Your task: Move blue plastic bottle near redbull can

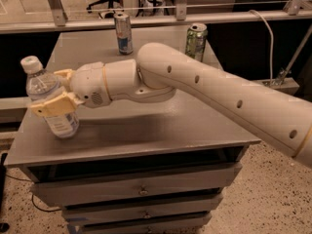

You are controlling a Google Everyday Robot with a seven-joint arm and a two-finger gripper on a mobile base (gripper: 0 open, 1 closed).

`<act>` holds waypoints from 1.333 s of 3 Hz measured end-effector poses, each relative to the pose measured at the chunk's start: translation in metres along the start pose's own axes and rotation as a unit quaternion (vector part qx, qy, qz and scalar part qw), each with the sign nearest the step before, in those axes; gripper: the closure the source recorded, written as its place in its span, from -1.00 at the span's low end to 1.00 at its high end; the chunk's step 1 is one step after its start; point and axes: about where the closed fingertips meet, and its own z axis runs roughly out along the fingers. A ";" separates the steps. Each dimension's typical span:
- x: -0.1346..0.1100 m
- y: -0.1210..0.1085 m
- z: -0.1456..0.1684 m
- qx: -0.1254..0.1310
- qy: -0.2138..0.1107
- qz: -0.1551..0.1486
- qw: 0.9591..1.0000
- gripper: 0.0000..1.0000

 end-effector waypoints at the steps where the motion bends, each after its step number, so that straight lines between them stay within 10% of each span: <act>1: -0.003 -0.018 -0.046 0.046 0.017 -0.015 0.999 1.00; 2: -0.019 -0.042 -0.108 0.107 0.023 -0.043 0.993 1.00; 4: -0.025 -0.044 -0.117 0.117 0.025 -0.052 0.991 1.00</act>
Offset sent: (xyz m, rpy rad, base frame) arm 0.0966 -0.1840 0.0630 -0.0164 -0.1964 -0.3728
